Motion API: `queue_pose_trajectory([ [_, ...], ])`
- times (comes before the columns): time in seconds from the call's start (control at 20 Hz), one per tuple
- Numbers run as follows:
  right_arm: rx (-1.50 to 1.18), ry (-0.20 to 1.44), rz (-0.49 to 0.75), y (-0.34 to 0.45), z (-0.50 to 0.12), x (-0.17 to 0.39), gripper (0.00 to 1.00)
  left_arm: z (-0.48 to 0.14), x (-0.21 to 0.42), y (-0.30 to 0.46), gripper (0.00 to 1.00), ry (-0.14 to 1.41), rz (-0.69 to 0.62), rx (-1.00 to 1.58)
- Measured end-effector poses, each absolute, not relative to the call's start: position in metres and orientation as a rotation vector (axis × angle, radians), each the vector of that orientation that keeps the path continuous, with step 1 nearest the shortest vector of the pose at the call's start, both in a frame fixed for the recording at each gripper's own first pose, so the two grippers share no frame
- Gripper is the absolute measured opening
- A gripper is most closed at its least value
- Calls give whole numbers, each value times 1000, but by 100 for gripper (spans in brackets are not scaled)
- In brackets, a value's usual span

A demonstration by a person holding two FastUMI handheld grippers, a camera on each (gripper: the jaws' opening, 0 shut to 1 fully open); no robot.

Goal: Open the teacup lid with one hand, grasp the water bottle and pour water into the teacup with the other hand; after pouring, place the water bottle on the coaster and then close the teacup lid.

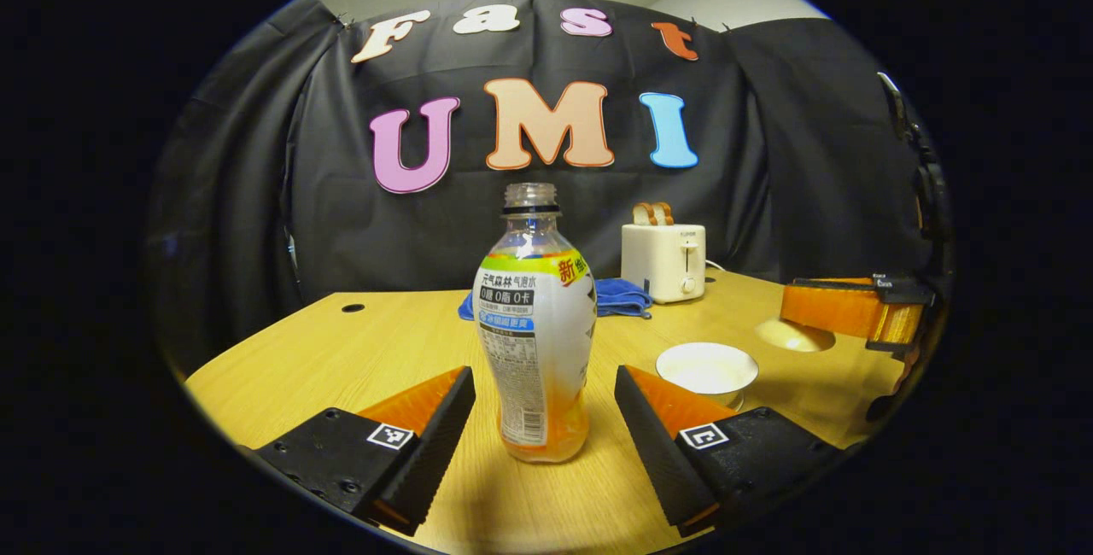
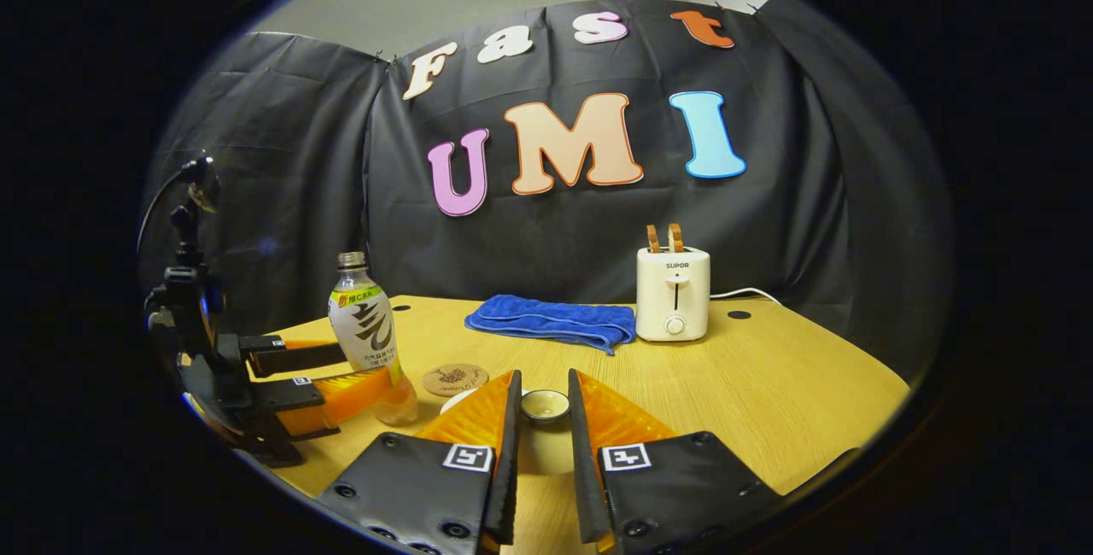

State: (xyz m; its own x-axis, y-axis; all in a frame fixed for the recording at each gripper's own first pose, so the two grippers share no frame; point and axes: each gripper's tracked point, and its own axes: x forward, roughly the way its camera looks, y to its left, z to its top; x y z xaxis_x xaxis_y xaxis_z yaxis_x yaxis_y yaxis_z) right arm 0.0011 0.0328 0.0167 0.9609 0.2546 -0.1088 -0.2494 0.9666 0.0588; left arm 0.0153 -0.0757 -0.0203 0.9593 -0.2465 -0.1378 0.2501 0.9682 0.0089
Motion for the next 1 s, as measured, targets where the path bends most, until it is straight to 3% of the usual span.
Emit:
queue_pose_trajectory([
  [0.1, 54, 114, 253, 30, 19, 1, 33, -21, 19, -75, 96, 139, -247, 42],
  [0.55, 68, 89, 248, 22, 32, -4, 33, -23, 30, -75, 66, 145, -228, 64],
  [1.0, 92, 72, 238, 10, 44, -4, 32, -22, 35, -79, 49, 158, -219, 156],
])
